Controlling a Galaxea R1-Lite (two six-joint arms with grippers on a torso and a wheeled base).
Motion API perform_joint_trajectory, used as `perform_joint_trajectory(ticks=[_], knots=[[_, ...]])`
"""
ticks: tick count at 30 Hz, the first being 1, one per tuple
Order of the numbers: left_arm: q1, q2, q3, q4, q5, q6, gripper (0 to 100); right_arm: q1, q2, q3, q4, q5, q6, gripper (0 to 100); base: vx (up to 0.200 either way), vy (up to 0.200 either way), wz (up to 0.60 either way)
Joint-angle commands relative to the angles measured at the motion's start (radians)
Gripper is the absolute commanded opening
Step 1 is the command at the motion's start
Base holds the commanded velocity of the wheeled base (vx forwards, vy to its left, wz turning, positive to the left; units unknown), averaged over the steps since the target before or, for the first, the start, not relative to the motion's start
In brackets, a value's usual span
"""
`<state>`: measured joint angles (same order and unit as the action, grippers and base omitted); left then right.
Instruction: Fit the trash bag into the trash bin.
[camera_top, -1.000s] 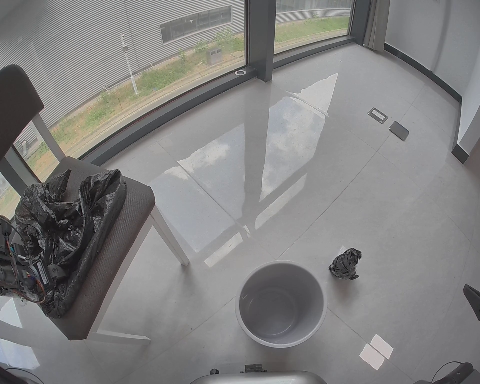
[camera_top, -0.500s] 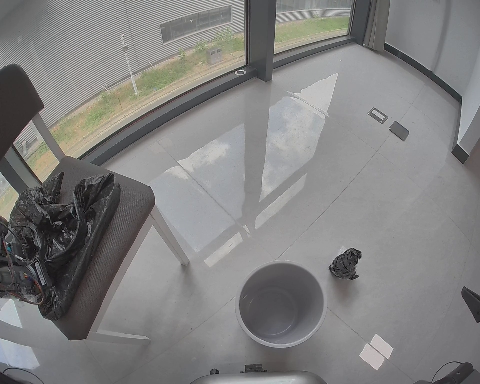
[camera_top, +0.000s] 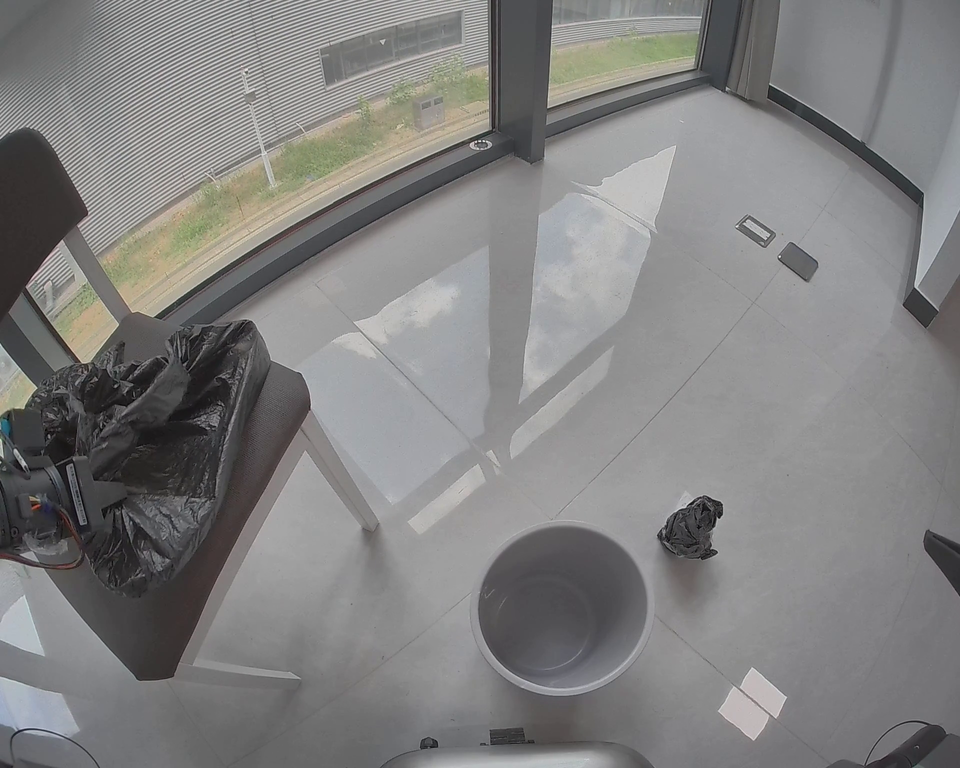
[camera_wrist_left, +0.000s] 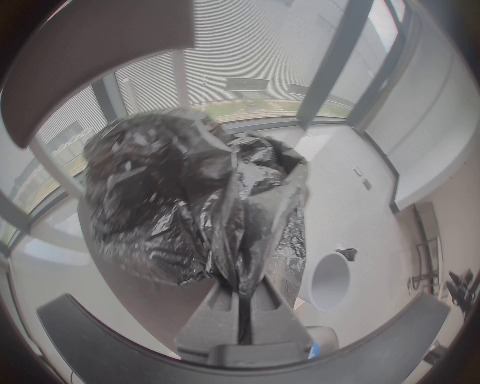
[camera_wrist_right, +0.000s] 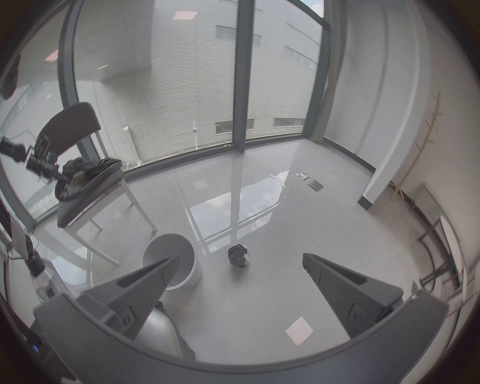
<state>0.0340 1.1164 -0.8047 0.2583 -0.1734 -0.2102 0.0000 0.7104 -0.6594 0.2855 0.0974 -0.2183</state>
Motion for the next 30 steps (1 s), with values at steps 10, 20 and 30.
perform_joint_trajectory(ticks=[10,20,30], knots=[[-0.333,-0.109,-0.206,0.078,0.006,-0.020,0,0.342,0.236,-0.059,-0.069,0.013,0.139,100,0.000,0.000,0.00],[-0.480,-0.038,-0.364,0.073,0.066,-0.163,0,0.489,0.426,-0.049,-0.240,-0.025,0.229,100,0.000,0.000,0.00],[-0.574,-0.050,-0.426,0.079,0.061,-0.205,0,0.600,0.664,-0.137,-0.393,-0.051,0.235,100,0.000,0.000,0.00]])
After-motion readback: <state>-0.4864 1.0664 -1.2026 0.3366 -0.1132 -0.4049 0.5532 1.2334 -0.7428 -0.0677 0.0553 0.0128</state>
